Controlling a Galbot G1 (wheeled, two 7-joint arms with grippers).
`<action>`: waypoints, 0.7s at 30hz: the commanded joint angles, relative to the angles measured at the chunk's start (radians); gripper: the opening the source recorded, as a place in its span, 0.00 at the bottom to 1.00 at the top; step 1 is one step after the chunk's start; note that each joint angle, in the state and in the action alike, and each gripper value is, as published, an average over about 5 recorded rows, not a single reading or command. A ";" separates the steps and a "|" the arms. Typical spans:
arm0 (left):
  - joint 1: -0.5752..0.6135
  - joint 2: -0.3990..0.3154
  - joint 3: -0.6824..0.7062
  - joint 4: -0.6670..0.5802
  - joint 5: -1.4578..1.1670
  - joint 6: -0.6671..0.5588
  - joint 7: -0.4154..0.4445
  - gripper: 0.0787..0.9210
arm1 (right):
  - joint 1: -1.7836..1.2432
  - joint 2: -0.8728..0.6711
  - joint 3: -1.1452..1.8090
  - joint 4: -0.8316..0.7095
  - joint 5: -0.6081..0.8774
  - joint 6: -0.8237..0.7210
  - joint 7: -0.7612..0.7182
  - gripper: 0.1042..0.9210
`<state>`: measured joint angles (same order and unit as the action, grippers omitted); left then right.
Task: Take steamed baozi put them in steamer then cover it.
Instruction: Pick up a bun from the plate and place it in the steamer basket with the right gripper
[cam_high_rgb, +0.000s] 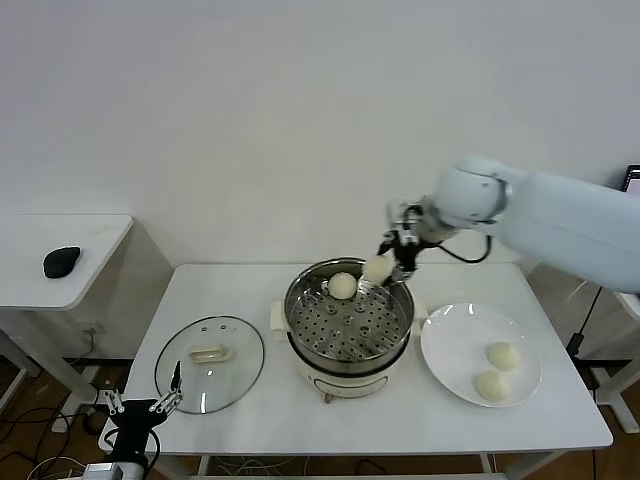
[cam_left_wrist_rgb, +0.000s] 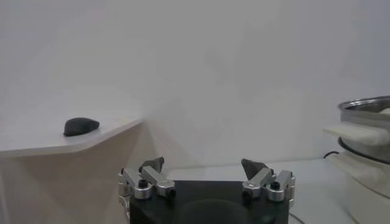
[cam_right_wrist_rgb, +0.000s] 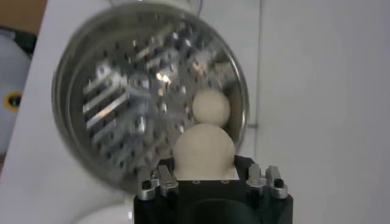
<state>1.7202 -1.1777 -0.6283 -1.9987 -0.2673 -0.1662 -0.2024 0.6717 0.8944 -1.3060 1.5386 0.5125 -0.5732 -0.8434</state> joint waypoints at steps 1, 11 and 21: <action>0.009 -0.008 -0.020 -0.002 0.000 -0.010 -0.002 0.88 | -0.080 0.268 -0.039 -0.090 0.137 -0.129 0.127 0.63; 0.004 -0.017 -0.026 0.005 0.001 -0.017 -0.003 0.88 | -0.201 0.346 -0.020 -0.202 0.098 -0.141 0.146 0.63; 0.005 -0.016 -0.026 0.010 0.002 -0.020 -0.003 0.88 | -0.252 0.379 -0.009 -0.265 0.072 -0.151 0.164 0.63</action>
<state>1.7238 -1.1933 -0.6523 -1.9891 -0.2658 -0.1837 -0.2052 0.4755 1.2136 -1.3147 1.3358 0.5838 -0.7028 -0.7024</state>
